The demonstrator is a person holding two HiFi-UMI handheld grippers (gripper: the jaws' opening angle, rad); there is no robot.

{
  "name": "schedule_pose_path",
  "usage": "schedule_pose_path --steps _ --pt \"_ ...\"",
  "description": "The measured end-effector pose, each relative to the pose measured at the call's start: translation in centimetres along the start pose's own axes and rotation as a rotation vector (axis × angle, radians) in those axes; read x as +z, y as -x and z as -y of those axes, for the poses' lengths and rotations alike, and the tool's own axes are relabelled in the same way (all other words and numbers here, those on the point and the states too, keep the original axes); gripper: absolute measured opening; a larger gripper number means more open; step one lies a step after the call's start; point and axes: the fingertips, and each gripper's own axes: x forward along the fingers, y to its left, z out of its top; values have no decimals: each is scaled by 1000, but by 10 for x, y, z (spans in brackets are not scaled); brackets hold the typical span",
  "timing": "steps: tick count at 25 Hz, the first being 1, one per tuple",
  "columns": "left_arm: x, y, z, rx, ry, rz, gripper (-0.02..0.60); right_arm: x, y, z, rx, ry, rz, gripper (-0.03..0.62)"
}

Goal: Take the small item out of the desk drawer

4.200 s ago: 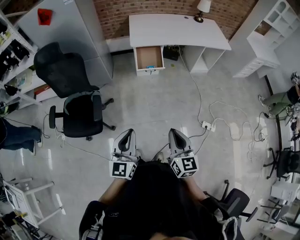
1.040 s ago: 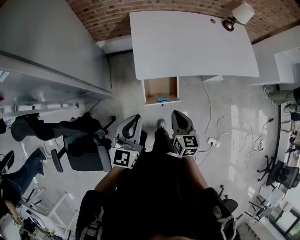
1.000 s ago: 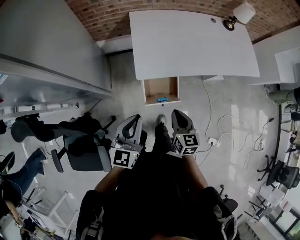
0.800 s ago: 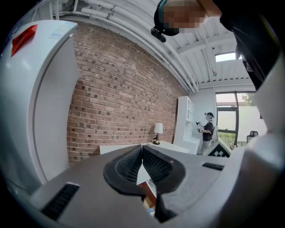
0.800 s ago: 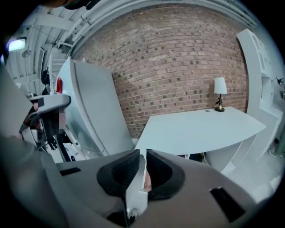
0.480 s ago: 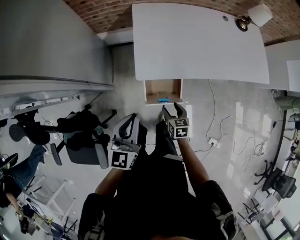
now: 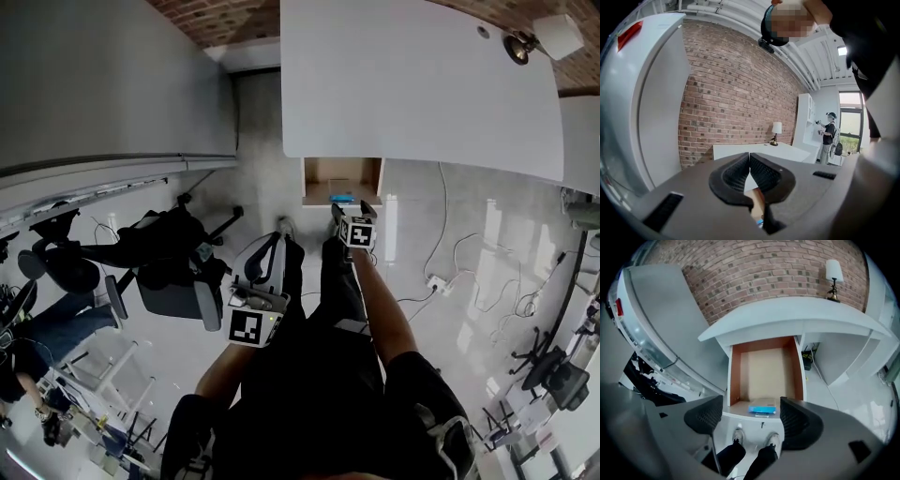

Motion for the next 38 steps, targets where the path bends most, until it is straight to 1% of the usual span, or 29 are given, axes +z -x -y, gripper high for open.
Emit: schedule_pose_path --steps 3,4,7,12,15,20,23,27,30,33,35,38 --pt "-10 -6 -6 12 28 6 9 -18 -32 13 -25 -26 -42 374" --pt "-13 -8 -9 13 26 0 9 -23 -41 14 -28 -30 -55 377" --pt "-25 -12 -16 5 -14 -47 9 -33 -61 16 -32 -43 -86 385" --pt "-39 -16 -25 10 3 -60 9 -49 -90 26 -60 -54 -131 393" --pt "-45 -20 -26 11 14 -68 9 -49 -99 30 -66 -44 -145 394" --pt "-49 -23 -32 28 52 -64 9 -53 -108 31 -85 -77 -174 400" --pt "-50 -24 -34 34 67 -54 9 -58 -114 30 -104 -78 -201 400" --pt "-54 -24 -36 36 68 -69 9 -62 -122 30 -118 -81 -235 400" --pt "-56 -24 -39 44 79 -68 9 -64 -127 31 -124 -65 -263 400" --pt "-60 -22 -41 42 68 -92 9 -66 -132 39 -147 -28 -278 397" --pt "-60 -22 -42 43 80 -83 9 -66 -131 40 -158 -22 -286 397" --pt "-59 -22 -43 43 84 -73 9 -63 -131 39 -151 -26 -275 396"
